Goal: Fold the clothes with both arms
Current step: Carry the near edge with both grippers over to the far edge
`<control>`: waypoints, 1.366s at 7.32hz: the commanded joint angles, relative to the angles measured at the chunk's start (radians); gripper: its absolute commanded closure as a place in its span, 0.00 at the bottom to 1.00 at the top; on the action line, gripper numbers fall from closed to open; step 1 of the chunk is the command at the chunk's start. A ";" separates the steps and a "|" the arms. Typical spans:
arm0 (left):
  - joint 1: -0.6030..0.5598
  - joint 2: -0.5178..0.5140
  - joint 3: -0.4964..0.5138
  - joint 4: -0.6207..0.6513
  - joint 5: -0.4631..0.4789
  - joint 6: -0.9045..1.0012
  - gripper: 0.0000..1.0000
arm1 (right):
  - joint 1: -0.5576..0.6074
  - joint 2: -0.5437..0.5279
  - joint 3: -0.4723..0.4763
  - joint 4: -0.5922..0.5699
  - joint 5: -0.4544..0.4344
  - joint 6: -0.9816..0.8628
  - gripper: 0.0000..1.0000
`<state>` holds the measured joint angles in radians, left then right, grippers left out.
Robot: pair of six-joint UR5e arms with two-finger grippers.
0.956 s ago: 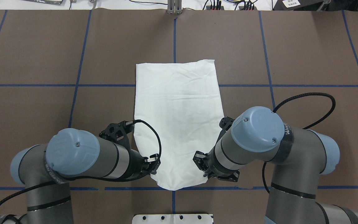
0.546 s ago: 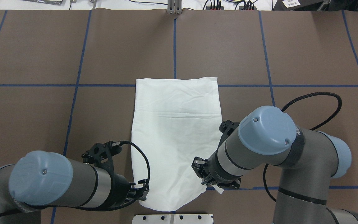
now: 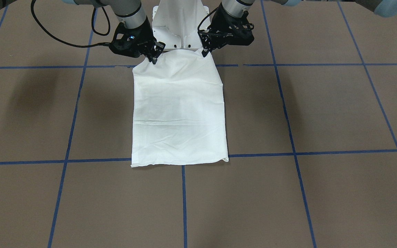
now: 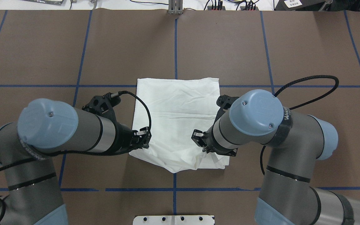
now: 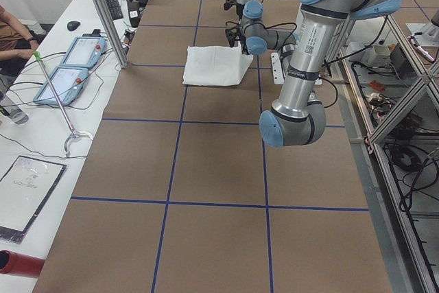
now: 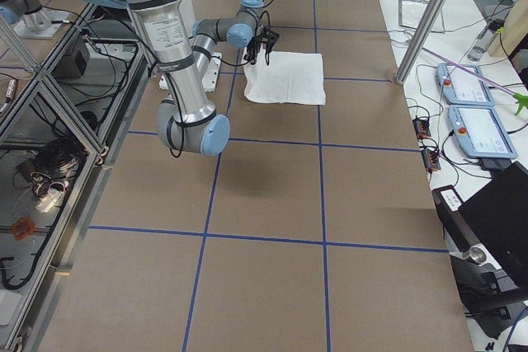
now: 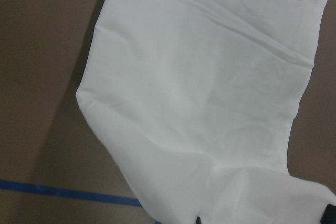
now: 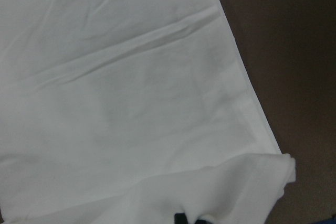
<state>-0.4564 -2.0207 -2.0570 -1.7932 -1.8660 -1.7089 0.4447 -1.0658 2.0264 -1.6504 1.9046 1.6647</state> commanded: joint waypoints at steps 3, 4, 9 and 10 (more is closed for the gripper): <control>-0.152 -0.067 0.171 -0.094 -0.030 0.014 1.00 | 0.163 0.117 -0.157 0.001 -0.002 -0.126 1.00; -0.160 -0.116 0.257 -0.121 -0.030 0.014 1.00 | 0.164 0.191 -0.248 0.021 -0.002 -0.126 1.00; -0.237 -0.176 0.452 -0.239 -0.030 0.064 1.00 | 0.247 0.237 -0.429 0.162 0.047 -0.126 1.00; -0.237 -0.206 0.500 -0.262 -0.030 0.063 1.00 | 0.249 0.278 -0.480 0.164 0.048 -0.126 1.00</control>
<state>-0.6908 -2.1886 -1.6187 -2.0274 -1.8960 -1.6467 0.6875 -0.8280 1.5942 -1.4887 1.9463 1.5387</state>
